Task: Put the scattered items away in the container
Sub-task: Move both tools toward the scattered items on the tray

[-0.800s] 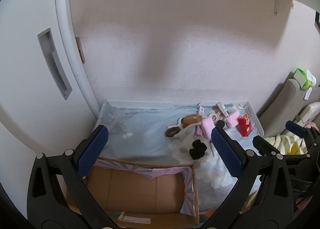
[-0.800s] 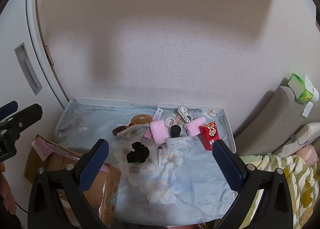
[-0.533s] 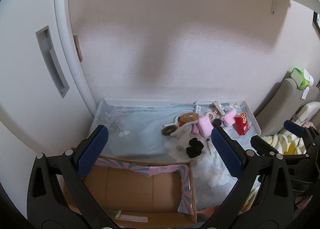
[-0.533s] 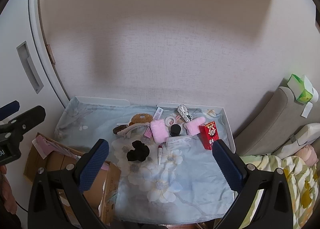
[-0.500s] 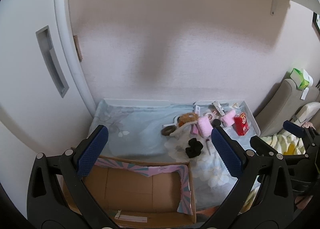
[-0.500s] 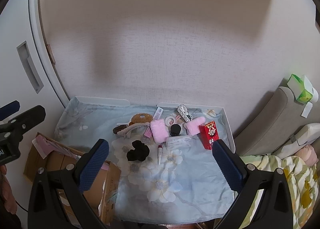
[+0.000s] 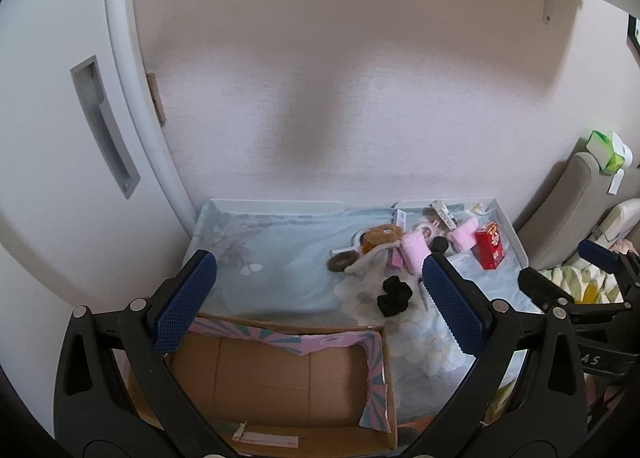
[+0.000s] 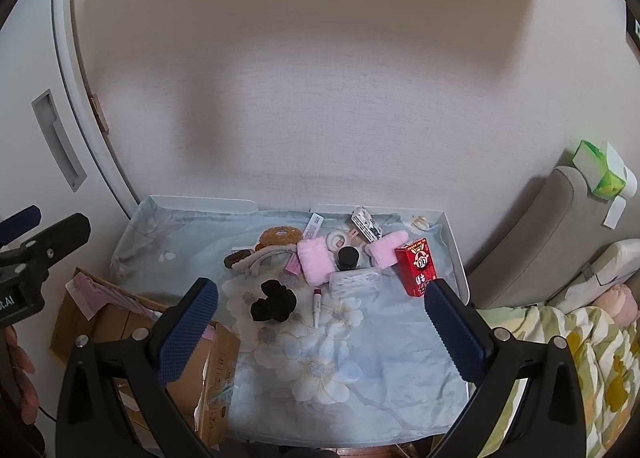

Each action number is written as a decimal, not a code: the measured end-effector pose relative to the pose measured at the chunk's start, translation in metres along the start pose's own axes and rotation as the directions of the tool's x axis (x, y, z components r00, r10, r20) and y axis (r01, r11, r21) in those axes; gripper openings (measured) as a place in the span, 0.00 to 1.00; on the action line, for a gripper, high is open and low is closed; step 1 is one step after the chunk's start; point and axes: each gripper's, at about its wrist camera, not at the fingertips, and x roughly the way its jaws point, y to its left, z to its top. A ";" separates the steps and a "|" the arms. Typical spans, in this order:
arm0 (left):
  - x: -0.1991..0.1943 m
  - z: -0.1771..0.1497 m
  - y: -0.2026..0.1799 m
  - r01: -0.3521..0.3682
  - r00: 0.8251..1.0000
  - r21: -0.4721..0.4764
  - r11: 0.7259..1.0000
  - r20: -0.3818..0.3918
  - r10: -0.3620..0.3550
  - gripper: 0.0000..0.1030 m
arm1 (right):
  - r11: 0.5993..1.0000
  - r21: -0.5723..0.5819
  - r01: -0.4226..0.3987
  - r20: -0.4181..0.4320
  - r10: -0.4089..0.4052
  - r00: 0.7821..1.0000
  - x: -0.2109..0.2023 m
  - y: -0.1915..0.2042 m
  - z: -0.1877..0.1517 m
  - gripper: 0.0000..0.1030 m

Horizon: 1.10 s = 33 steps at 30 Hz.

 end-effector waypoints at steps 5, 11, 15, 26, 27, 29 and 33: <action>0.010 0.001 -0.005 0.052 0.998 0.019 0.998 -0.029 -0.052 1.00 | 1.000 0.019 -0.001 -0.002 0.001 1.000 0.002 -0.011 0.000 1.00; 0.025 0.001 -0.016 0.084 0.994 0.051 0.995 -0.076 -0.080 1.00 | 0.999 0.037 0.007 -0.013 -0.007 1.000 0.006 -0.025 -0.001 1.00; 0.040 0.002 -0.023 0.103 0.990 0.090 0.991 -0.108 -0.094 1.00 | 0.999 0.045 0.016 -0.034 -0.015 0.999 0.014 -0.036 -0.004 1.00; 0.117 0.007 -0.048 0.186 0.956 0.239 0.953 -0.268 -0.119 1.00 | 0.992 0.124 0.001 -0.160 0.019 0.987 0.058 -0.074 -0.009 1.00; 0.126 0.006 -0.053 0.189 0.953 0.262 0.946 -0.281 -0.112 1.00 | 0.992 0.125 -0.010 -0.167 0.031 0.985 0.063 -0.076 -0.009 1.00; 0.143 0.004 -0.061 0.189 0.951 0.314 0.931 -0.294 -0.094 1.00 | 0.993 0.115 -0.025 -0.189 0.047 0.981 0.076 -0.079 -0.011 1.00; 0.176 0.002 -0.077 0.205 0.943 0.395 0.895 -0.326 -0.072 1.00 | 0.992 0.110 -0.054 -0.231 0.078 0.970 0.103 -0.085 -0.017 1.00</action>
